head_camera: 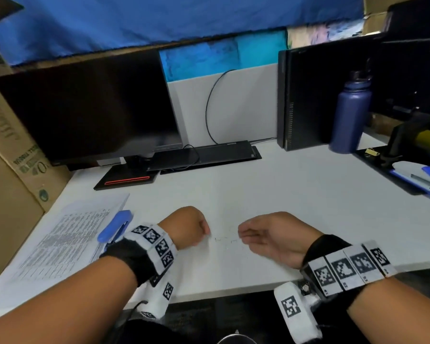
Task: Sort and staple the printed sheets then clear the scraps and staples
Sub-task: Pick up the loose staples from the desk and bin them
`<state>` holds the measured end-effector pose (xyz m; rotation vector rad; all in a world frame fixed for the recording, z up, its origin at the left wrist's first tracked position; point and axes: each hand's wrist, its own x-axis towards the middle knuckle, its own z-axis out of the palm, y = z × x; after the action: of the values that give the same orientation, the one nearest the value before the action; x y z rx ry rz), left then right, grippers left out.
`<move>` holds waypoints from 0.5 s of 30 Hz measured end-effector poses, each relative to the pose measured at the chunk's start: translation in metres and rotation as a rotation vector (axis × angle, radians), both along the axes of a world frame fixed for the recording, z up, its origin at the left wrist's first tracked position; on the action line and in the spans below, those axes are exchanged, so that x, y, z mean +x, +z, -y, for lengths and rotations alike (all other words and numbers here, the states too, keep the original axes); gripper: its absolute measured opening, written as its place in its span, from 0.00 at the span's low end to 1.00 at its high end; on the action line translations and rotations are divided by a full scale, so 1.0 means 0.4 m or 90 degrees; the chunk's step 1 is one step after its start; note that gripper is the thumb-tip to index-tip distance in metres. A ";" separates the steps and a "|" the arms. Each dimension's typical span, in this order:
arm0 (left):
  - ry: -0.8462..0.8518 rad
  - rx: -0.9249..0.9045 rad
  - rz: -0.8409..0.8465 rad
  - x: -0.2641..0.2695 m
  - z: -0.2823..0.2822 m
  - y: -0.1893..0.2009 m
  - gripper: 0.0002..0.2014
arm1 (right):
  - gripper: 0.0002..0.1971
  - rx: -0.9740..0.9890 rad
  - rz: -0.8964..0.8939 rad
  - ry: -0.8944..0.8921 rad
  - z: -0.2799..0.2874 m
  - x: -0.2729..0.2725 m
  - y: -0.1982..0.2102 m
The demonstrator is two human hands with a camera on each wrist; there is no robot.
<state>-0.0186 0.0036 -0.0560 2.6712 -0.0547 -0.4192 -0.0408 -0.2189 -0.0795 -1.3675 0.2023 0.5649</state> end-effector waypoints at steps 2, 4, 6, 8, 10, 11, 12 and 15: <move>-0.061 0.110 0.060 0.017 0.014 -0.009 0.16 | 0.11 -0.023 0.046 -0.043 0.023 0.006 0.007; -0.092 0.110 0.052 0.025 0.037 -0.020 0.17 | 0.11 -0.044 0.073 -0.078 0.059 0.015 0.015; -0.128 0.100 0.029 0.025 0.070 -0.025 0.17 | 0.10 -0.048 0.076 -0.107 0.094 0.020 0.015; -0.161 0.108 0.026 0.033 0.099 -0.021 0.16 | 0.10 -0.057 0.066 -0.111 0.120 0.014 0.006; -0.166 0.129 0.052 0.051 0.118 -0.011 0.14 | 0.11 -0.060 0.043 -0.109 0.135 0.008 -0.009; -0.165 0.141 0.073 0.063 0.122 -0.007 0.15 | 0.11 -0.044 0.028 -0.118 0.140 0.008 -0.015; -0.167 0.150 0.094 0.073 0.123 -0.007 0.17 | 0.11 -0.020 0.008 -0.133 0.145 0.011 -0.020; -0.215 0.168 0.098 0.089 0.122 -0.022 0.21 | 0.12 0.040 -0.041 -0.151 0.154 0.020 -0.022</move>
<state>0.0168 -0.0451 -0.0647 2.9566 -0.5364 -0.3423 -0.0329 -0.2806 -0.0884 -1.2448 0.3910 0.4137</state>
